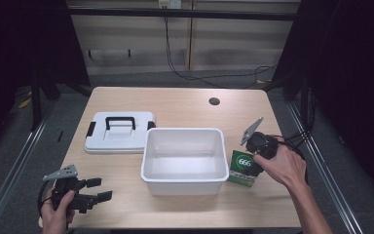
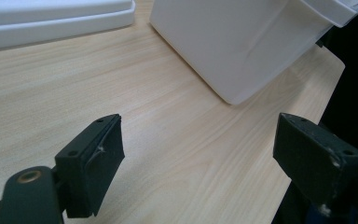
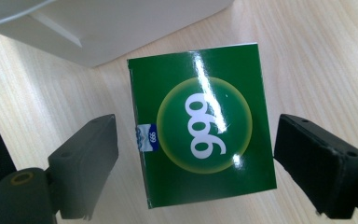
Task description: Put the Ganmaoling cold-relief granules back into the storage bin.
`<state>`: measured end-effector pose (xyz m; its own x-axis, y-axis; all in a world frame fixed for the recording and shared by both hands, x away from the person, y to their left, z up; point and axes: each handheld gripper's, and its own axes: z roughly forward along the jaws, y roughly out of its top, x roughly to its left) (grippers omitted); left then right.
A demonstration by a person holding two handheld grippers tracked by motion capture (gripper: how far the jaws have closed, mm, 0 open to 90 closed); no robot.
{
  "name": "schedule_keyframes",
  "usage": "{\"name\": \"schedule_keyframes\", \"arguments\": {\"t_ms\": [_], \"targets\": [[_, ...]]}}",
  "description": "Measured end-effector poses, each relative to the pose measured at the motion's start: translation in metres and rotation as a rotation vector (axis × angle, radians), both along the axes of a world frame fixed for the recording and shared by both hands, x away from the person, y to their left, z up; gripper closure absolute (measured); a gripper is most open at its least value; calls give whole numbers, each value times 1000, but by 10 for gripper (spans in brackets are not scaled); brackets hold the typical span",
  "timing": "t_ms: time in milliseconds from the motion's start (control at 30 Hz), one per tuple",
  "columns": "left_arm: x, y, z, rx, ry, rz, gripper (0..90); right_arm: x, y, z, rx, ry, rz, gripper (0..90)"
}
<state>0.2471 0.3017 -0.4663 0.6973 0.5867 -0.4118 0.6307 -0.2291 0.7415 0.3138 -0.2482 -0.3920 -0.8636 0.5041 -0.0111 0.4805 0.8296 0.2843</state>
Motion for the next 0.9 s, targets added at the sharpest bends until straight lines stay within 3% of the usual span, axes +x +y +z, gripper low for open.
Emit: {"name": "schedule_keyframes", "arguments": {"t_ms": [100,367,900], "targets": [[0,0,0,1,-1,-4,161,3,0,-2,2,-11,12,120],[0,0,0,2,-1,-4,161,8,4,-11,-53,41,43,106],[1,-1,-1,8,2,-11,161,18,16,-27,-140,84,129,108]]}}
